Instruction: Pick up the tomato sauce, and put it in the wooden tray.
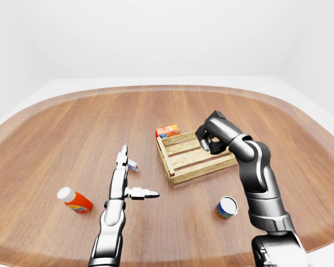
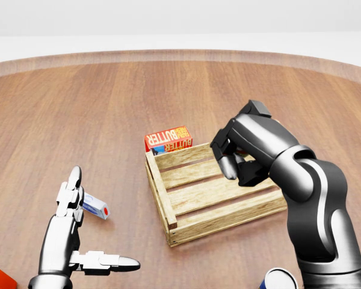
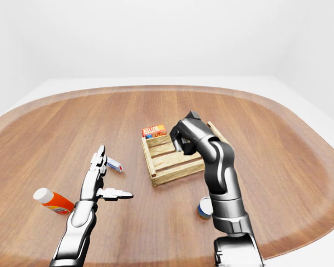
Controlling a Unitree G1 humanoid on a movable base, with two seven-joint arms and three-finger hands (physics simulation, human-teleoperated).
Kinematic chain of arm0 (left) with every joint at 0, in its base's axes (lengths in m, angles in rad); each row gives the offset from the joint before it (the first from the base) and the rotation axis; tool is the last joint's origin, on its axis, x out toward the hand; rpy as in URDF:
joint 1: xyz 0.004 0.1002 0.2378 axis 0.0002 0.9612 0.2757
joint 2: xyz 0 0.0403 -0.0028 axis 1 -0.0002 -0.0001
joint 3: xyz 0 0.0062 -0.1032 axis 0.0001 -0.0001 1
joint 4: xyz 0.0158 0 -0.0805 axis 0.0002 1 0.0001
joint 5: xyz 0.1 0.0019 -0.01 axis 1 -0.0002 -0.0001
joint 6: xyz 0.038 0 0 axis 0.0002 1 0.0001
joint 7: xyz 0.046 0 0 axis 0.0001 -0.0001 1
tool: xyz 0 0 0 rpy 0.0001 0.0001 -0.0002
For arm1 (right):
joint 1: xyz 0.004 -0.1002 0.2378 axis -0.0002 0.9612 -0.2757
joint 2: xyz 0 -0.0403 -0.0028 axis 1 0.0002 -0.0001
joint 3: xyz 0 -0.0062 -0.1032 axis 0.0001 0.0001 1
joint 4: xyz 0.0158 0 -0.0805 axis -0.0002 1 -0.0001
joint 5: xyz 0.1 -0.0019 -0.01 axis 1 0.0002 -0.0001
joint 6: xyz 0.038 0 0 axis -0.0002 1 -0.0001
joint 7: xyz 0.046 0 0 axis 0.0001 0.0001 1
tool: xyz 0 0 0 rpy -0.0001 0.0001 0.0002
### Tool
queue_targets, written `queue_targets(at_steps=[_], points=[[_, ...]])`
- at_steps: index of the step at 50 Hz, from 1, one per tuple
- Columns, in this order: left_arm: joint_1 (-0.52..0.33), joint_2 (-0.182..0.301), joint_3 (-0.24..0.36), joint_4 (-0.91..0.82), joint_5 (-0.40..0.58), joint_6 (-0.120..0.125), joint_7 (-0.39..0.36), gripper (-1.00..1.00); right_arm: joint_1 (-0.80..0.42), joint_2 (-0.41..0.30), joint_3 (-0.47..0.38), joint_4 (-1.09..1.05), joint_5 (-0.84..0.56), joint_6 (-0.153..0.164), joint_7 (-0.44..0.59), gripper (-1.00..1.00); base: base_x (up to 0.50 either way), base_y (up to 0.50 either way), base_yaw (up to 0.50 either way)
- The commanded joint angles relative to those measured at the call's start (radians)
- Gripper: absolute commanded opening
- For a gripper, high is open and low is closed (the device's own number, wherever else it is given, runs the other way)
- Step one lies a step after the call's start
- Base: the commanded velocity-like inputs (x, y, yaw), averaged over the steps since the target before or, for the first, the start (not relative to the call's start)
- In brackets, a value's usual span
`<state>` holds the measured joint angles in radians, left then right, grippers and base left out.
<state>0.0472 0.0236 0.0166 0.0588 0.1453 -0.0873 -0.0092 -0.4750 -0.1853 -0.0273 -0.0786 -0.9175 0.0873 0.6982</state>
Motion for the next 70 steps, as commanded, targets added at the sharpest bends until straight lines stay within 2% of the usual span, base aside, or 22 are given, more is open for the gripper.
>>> queue_targets(at_steps=[1,6,8,11,12,13,15,17,22,31,42,57,65,70], points=[[-0.004,0.001,0.001,0.006,-0.001,0.000,0.000,1.00,-0.234,-0.060,-0.015,0.366,0.058,0.000,-0.031,-1.00,0.00,0.00,0.00],[-0.007,0.001,0.002,0.012,-0.002,0.000,-0.001,1.00,-0.337,-0.066,-0.002,0.585,0.090,0.000,-0.114,-1.00,0.00,0.00,0.00],[-0.007,0.001,0.003,0.012,-0.001,0.000,0.000,1.00,-0.380,-0.067,0.002,0.674,0.106,-0.016,-0.143,-1.00,0.00,0.00,0.00],[-0.009,0.002,0.003,0.015,-0.002,0.000,0.000,1.00,-0.468,-0.072,0.009,0.862,0.129,-0.073,-0.217,-1.00,0.00,0.00,0.00],[-0.009,0.002,0.003,0.015,-0.002,0.000,0.000,1.00,-0.525,-0.075,0.011,0.988,0.137,-0.113,-0.268,-1.00,0.00,0.00,0.00],[-0.009,0.002,0.003,0.015,-0.002,0.000,0.000,1.00,-0.534,-0.076,0.012,1.008,0.139,-0.120,-0.276,-1.00,0.00,0.00,0.00],[-0.010,0.002,0.003,0.015,-0.002,0.000,0.000,1.00,-0.600,-0.076,0.018,1.165,0.153,-0.169,-0.331,-1.00,0.00,0.00,0.00],[-0.010,0.002,0.003,0.015,-0.002,0.000,0.001,1.00,-0.624,-0.076,0.027,1.239,0.149,-0.175,-0.365,-1.00,0.00,0.00,0.00],[-0.012,0.002,0.003,0.019,-0.003,0.000,0.001,1.00,-0.658,-0.060,0.020,1.333,0.186,-0.175,-0.368,-1.00,0.00,0.00,0.00],[-0.011,0.001,0.003,0.015,-0.004,0.000,0.002,1.00,-0.666,-0.031,0.032,1.396,0.161,-0.175,-0.404,-1.00,0.00,0.00,0.00],[-0.011,0.002,0.004,0.014,-0.006,0.000,0.001,1.00,-0.628,-0.015,0.011,1.429,0.134,-0.175,-0.520,-1.00,0.00,0.00,0.00],[-0.011,0.002,0.005,0.018,-0.006,0.000,-0.001,1.00,-0.582,-0.007,-0.008,1.453,0.054,-0.175,-0.635,-1.00,0.00,0.00,0.00],[-0.011,0.003,0.005,0.021,-0.004,0.000,-0.001,1.00,-0.586,0.001,0.005,1.460,-0.037,-0.175,-0.648,-1.00,0.00,0.00,0.00],[-0.010,0.003,0.005,0.020,-0.004,0.000,-0.002,1.00,-0.583,0.006,-0.003,1.462,-0.068,-0.163,-0.657,-1.00,0.00,0.00,0.00]])
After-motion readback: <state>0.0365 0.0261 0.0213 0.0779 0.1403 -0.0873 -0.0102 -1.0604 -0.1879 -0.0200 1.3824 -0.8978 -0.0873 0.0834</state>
